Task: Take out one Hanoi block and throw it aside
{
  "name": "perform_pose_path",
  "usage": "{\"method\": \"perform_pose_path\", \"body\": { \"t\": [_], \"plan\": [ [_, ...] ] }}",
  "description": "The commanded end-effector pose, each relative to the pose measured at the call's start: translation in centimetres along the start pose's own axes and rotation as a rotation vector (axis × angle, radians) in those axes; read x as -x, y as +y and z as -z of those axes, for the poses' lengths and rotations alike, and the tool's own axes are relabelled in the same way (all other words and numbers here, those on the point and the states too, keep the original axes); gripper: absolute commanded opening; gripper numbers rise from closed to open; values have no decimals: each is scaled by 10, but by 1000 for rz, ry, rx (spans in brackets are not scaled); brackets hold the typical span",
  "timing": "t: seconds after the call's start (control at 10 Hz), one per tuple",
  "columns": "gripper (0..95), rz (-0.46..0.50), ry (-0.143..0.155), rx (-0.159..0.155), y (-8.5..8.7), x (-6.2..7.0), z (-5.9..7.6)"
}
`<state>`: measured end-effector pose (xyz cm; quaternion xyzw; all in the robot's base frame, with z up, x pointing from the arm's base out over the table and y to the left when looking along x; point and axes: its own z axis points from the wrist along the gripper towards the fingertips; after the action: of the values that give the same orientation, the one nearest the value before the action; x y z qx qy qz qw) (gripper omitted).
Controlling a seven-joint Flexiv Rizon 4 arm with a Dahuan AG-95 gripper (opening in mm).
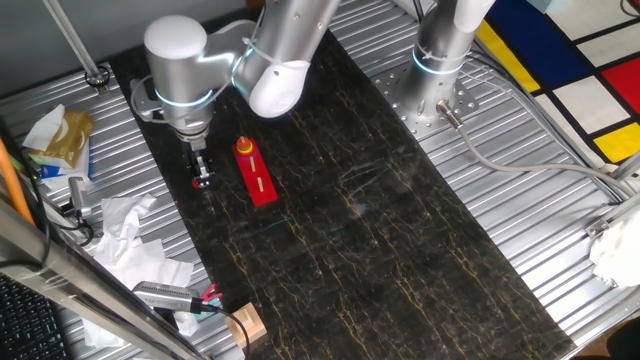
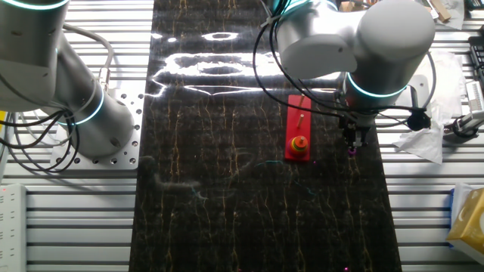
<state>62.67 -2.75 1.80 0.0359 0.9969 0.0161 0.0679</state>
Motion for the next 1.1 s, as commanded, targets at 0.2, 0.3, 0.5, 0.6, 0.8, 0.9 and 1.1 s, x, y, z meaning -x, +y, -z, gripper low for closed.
{"method": "perform_pose_path", "body": {
  "t": [0.2,0.3,0.5,0.6,0.8,0.9,1.1],
  "plan": [
    [190,0,-4,-1,-1,0,-2],
    [190,1,-8,0,-1,0,-3],
    [380,1,-11,5,-1,0,-3],
    [380,-2,-13,17,-1,0,-3],
    [570,2,-13,18,-1,0,-3],
    [570,4,-13,18,-1,0,-3],
    [380,43,0,-1,0,1,-2]
  ]
}}
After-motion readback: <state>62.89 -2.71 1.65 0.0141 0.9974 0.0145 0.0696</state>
